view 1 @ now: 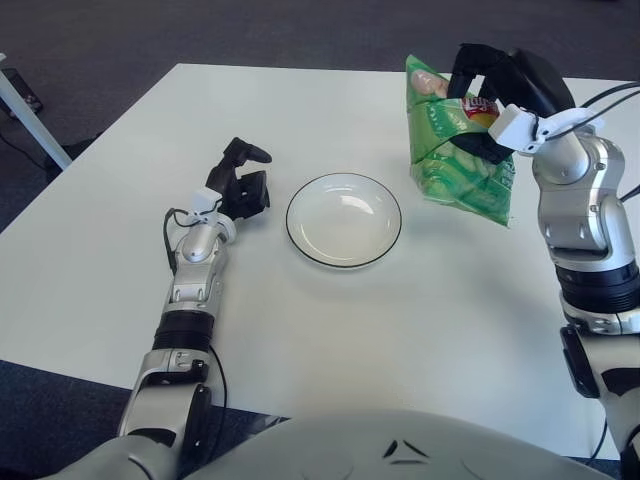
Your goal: Put the snack into the plate.
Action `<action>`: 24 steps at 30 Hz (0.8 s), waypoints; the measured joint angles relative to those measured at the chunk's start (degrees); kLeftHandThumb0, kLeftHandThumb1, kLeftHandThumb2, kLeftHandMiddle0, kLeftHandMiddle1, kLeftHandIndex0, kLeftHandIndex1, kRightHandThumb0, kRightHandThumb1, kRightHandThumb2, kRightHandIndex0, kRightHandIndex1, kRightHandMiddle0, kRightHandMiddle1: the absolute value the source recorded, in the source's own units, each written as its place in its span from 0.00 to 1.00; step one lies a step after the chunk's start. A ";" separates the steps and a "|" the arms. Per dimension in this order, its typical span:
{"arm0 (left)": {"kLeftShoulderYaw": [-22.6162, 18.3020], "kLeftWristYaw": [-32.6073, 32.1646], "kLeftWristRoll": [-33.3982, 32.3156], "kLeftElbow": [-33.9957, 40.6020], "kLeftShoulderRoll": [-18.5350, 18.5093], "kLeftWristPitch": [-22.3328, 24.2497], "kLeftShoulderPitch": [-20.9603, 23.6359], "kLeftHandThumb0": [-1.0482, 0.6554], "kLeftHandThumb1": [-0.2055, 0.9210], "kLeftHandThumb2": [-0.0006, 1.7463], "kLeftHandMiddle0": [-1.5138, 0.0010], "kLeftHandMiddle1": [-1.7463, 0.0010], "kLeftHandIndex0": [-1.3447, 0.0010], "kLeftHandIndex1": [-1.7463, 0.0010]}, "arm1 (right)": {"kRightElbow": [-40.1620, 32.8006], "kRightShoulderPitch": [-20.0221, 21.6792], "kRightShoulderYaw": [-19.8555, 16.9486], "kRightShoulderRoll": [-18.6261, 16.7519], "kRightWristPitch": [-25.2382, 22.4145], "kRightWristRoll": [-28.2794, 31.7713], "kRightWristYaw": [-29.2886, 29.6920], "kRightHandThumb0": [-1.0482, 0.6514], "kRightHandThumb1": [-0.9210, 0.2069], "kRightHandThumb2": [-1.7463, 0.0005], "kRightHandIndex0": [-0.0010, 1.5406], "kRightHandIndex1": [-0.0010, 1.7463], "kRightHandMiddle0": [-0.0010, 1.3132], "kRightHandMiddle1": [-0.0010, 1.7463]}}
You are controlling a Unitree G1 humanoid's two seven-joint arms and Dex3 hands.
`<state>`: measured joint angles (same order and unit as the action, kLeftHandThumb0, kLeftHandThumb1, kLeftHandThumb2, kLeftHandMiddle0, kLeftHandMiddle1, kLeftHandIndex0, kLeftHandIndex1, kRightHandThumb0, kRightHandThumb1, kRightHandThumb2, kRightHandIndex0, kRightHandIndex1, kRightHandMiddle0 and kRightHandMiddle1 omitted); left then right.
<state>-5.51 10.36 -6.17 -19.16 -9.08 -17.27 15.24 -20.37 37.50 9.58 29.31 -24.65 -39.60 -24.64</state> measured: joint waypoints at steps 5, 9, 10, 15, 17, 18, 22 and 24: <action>0.06 0.06 -0.02 1.00 -0.04 0.11 1.26 0.39 0.80 0.48 0.28 0.00 0.75 0.00 | 6.74 3.79 4.46 3.29 10.96 -4.72 6.60 0.61 0.74 0.09 0.49 0.99 0.45 1.00; 0.05 0.06 -0.11 0.53 0.31 0.15 0.61 0.39 0.80 0.48 0.27 0.00 0.75 0.00 | 11.78 6.14 5.64 4.07 18.86 -4.19 10.41 0.61 0.51 0.26 0.33 1.00 0.35 1.00; 0.04 0.06 -0.12 0.45 0.34 0.16 0.44 0.39 0.80 0.48 0.27 0.00 0.75 0.00 | 12.06 6.42 5.21 2.82 18.79 -2.59 10.13 0.61 0.47 0.29 0.30 1.00 0.32 1.00; 0.02 0.05 -0.14 -0.02 0.42 0.16 0.57 0.39 0.80 0.48 0.27 0.00 0.75 0.00 | 13.87 6.46 3.81 -0.96 21.30 3.02 10.01 0.61 0.38 0.35 0.25 1.00 0.28 1.00; 0.04 0.05 -0.14 -0.05 0.46 0.16 0.82 0.39 0.80 0.48 0.27 0.00 0.75 0.00 | 15.40 6.48 4.21 -0.78 26.30 3.00 11.80 0.61 0.48 0.28 0.34 1.00 0.30 0.99; 0.04 0.05 -0.14 -0.10 0.49 0.16 0.89 0.39 0.79 0.48 0.27 0.00 0.75 0.00 | 16.24 6.53 4.47 -0.59 28.54 2.70 12.96 0.61 0.52 0.25 0.37 1.00 0.30 0.99; -0.04 0.03 -0.14 -0.51 0.64 0.15 0.95 0.39 0.79 0.48 0.27 0.00 0.75 0.00 | 18.70 6.97 5.12 -0.22 34.63 1.83 15.92 0.61 0.68 0.14 0.47 1.00 0.40 0.99; -0.14 0.01 -0.14 -0.62 0.54 0.16 1.31 0.39 0.79 0.48 0.27 0.00 0.75 0.00 | 17.56 7.01 4.59 -1.99 29.95 3.98 12.67 0.61 0.73 0.11 0.50 1.00 0.43 0.98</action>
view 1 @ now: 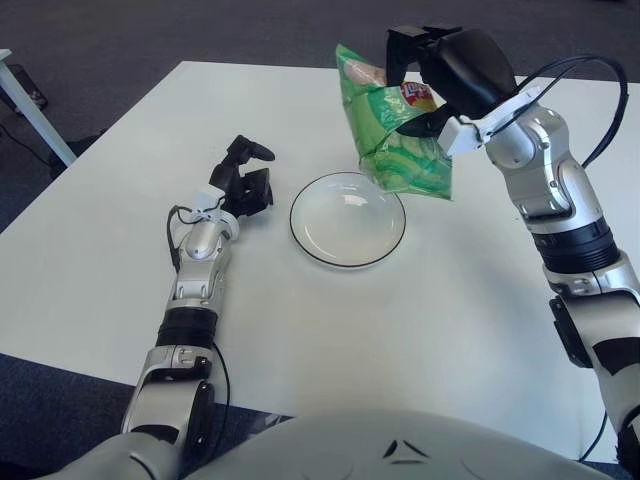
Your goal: Put the snack into the plate.
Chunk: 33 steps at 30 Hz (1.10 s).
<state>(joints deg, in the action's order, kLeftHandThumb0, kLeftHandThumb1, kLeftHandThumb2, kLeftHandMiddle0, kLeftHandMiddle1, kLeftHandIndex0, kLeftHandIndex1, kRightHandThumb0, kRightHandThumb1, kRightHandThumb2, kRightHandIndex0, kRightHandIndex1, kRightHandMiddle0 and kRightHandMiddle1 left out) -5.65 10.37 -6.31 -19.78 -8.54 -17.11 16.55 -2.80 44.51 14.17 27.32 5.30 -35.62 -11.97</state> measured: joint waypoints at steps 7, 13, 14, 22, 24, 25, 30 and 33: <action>-0.20 -0.03 -0.01 -1.29 0.05 -0.02 0.23 0.39 0.79 0.49 0.25 0.00 0.75 0.00 | -0.54 -0.56 -1.24 -7.14 -5.54 10.91 -5.77 0.61 0.73 0.11 0.51 0.97 0.43 0.99; -0.60 -0.04 -0.10 -2.08 0.09 -0.05 1.07 0.39 0.78 0.49 0.25 0.00 0.74 0.00 | 5.02 1.25 2.38 -10.83 -5.40 8.71 -3.75 0.61 0.85 0.04 0.58 0.94 0.51 1.00; -0.60 -0.03 -0.14 -2.30 0.14 -0.07 1.17 0.39 0.78 0.49 0.25 0.00 0.74 0.00 | 7.45 1.40 2.87 -11.43 -3.07 7.74 -1.09 0.61 0.87 0.02 0.59 0.93 0.52 1.00; -0.89 0.02 -0.29 -3.38 0.76 -0.40 1.92 0.39 0.78 0.49 0.27 0.00 0.74 0.00 | -2.09 -4.91 3.59 -12.33 -1.44 7.03 -1.19 0.61 0.89 0.00 0.60 0.95 0.54 1.00; -1.05 0.01 -0.29 -3.76 0.76 -0.49 1.94 0.39 0.79 0.49 0.27 0.00 0.75 0.00 | -2.64 -4.82 3.66 -12.57 -1.91 6.95 -1.58 0.62 0.89 0.00 0.59 0.97 0.53 1.00; -1.05 0.01 -0.29 -3.83 0.76 -0.50 1.94 0.39 0.79 0.49 0.27 0.00 0.75 0.00 | -2.69 -4.74 3.65 -12.66 -2.19 6.96 -1.78 0.62 0.89 0.00 0.59 0.97 0.53 1.00; -1.05 0.02 -0.30 -3.81 0.79 -0.60 1.97 0.39 0.79 0.49 0.28 0.00 0.75 0.00 | -2.68 -4.72 3.54 -13.38 -4.47 8.45 -4.29 0.61 0.88 0.00 0.57 0.99 0.53 1.00; -1.09 0.02 -0.44 -3.75 0.82 -0.60 1.93 0.39 0.79 0.48 0.28 0.00 0.75 0.00 | -2.20 -4.72 3.39 -14.19 -5.53 10.84 -6.17 0.62 0.87 0.00 0.57 1.00 0.53 1.00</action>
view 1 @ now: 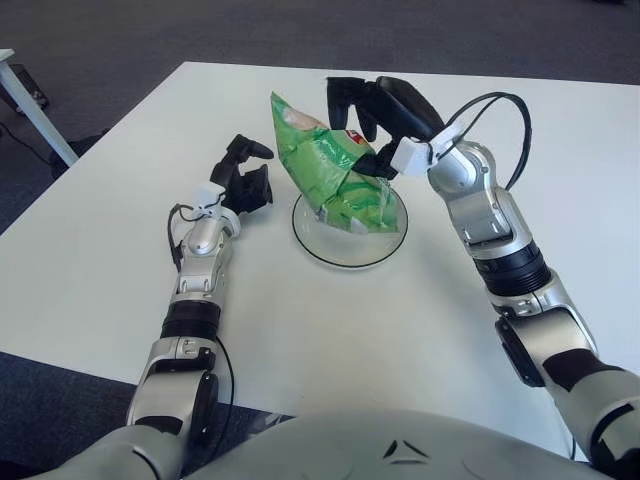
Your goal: Put the snack into the plate.
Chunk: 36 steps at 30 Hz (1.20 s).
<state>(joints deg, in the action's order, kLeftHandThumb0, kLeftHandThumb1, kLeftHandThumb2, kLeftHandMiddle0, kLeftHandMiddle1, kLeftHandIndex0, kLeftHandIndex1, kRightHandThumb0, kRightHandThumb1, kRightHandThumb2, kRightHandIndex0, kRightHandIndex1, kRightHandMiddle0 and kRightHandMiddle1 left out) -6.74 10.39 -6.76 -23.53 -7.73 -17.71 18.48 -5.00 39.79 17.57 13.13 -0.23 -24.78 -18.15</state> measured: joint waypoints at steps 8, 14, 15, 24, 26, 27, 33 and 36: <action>0.02 0.00 -0.12 0.69 0.15 0.01 -0.04 0.39 0.79 0.48 0.29 0.00 0.75 0.00 | 1.53 -0.18 0.13 -0.45 0.00 4.97 -5.36 0.62 0.87 0.00 0.57 1.00 0.53 0.99; 0.00 0.00 -0.22 1.08 0.24 0.13 -0.15 0.39 0.80 0.48 0.28 0.00 0.75 0.00 | 1.34 -0.28 0.13 0.16 0.29 6.26 -8.16 0.62 0.87 0.00 0.57 1.00 0.52 1.00; 0.00 0.00 -0.33 1.11 0.25 0.16 -0.16 0.39 0.80 0.48 0.28 0.00 0.75 0.00 | 1.34 -0.29 0.14 0.26 0.54 6.23 -8.18 0.62 0.87 0.00 0.57 1.00 0.52 1.00; -0.01 0.00 -1.44 1.33 0.25 0.81 -0.39 0.39 0.80 0.48 0.28 0.00 0.75 0.00 | 1.49 -0.31 -0.10 1.08 2.80 6.29 -8.16 0.62 0.89 0.00 0.59 0.97 0.53 1.00; -0.02 0.01 -1.54 1.38 0.25 0.96 -0.41 0.39 0.80 0.48 0.28 0.00 0.75 0.00 | 1.59 -0.31 -0.13 1.22 3.45 6.27 -8.12 0.62 0.89 0.00 0.59 0.96 0.53 1.00; -0.02 0.01 -1.56 1.41 0.24 1.07 -0.42 0.39 0.80 0.48 0.28 0.00 0.75 0.00 | 1.59 -0.31 -0.13 1.28 3.66 6.23 -8.11 0.62 0.89 0.00 0.60 0.96 0.53 1.00; -0.03 0.01 -1.65 1.63 0.16 1.27 -0.43 0.39 0.79 0.48 0.28 0.00 0.75 0.00 | -0.46 -0.30 -0.12 1.87 -0.09 6.19 -10.23 0.62 0.90 0.00 0.62 0.94 0.53 1.00; -0.03 0.04 -1.69 1.63 0.14 1.28 -0.47 0.39 0.79 0.48 0.27 0.00 0.75 0.00 | -2.16 -0.29 -0.12 2.05 -3.48 6.16 -11.71 0.62 0.90 0.00 0.62 0.94 0.52 1.00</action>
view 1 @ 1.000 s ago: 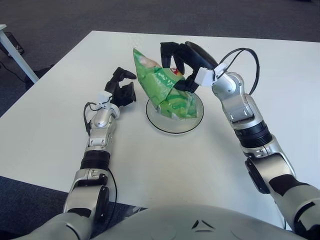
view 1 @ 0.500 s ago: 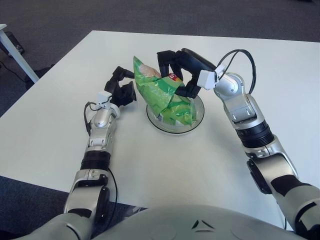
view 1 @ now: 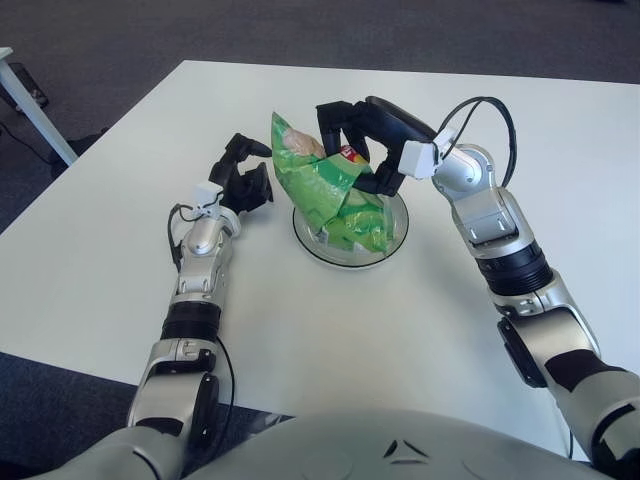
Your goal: Put the snack into the plate.
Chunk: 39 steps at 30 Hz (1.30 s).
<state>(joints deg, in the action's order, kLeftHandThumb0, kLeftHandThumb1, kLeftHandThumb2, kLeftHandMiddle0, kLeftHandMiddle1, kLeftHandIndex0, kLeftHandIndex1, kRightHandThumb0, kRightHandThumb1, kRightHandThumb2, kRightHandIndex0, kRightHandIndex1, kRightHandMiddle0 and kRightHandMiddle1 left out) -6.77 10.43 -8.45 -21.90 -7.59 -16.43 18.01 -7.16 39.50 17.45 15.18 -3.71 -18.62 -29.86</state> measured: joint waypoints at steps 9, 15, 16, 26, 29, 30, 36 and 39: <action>-0.02 0.15 -0.08 -0.32 -0.15 -0.01 0.02 0.39 0.79 0.49 0.25 0.00 0.75 0.00 | -3.65 0.31 0.90 1.88 -5.04 -4.13 -1.48 0.61 0.77 0.09 0.53 1.00 0.47 0.94; -0.13 0.39 -0.08 -0.78 -0.39 -0.08 0.12 0.39 0.79 0.48 0.27 0.00 0.75 0.00 | -5.01 1.59 2.13 4.57 -5.98 -8.52 -2.90 0.61 0.56 0.24 0.43 0.98 0.32 0.98; -0.14 0.39 -0.06 -0.82 -0.44 -0.09 0.14 0.39 0.79 0.48 0.27 0.00 0.75 0.00 | -5.35 1.81 2.17 4.92 -6.10 -9.08 -3.32 0.61 0.53 0.26 0.41 0.96 0.30 0.99; -0.12 -0.06 0.79 -0.97 -1.30 0.22 0.15 0.39 0.80 0.48 0.29 0.00 0.75 0.00 | -7.62 2.41 2.06 7.94 -6.62 -9.94 -6.03 0.31 0.44 0.48 0.19 0.86 0.04 0.90; -0.12 -0.26 1.10 -0.88 -1.40 0.71 0.12 0.39 0.80 0.48 0.29 0.00 0.75 0.00 | -7.72 2.41 1.77 8.99 -6.09 -9.93 -6.11 0.25 0.45 0.49 0.16 0.82 0.01 0.84; -0.12 -0.37 1.20 -0.84 -1.43 0.89 0.10 0.39 0.79 0.48 0.29 0.00 0.75 0.00 | -7.77 2.41 1.56 9.37 -5.76 -9.91 -6.23 0.24 0.45 0.50 0.16 0.80 0.01 0.81; -0.19 -1.10 1.98 -0.52 -1.65 1.95 -0.04 0.39 0.79 0.49 0.30 0.00 0.74 0.00 | -8.41 2.56 -0.09 13.01 -4.11 -9.22 -8.80 0.18 0.43 0.55 0.13 0.71 0.00 0.64; -0.22 -1.27 2.14 -0.25 -1.73 2.39 -0.17 0.39 0.78 0.49 0.30 0.00 0.74 0.00 | -8.22 3.26 -0.25 15.10 -3.06 -8.60 -11.25 0.14 0.40 0.59 0.11 0.70 0.00 0.55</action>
<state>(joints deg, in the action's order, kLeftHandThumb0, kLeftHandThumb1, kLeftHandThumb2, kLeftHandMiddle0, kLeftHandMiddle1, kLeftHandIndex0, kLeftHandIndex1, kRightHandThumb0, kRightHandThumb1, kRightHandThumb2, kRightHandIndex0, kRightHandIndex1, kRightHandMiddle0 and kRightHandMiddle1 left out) -6.98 9.16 -6.30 -22.15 -9.32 -14.04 17.84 -15.39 42.76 17.19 30.28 -6.77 -27.22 -41.11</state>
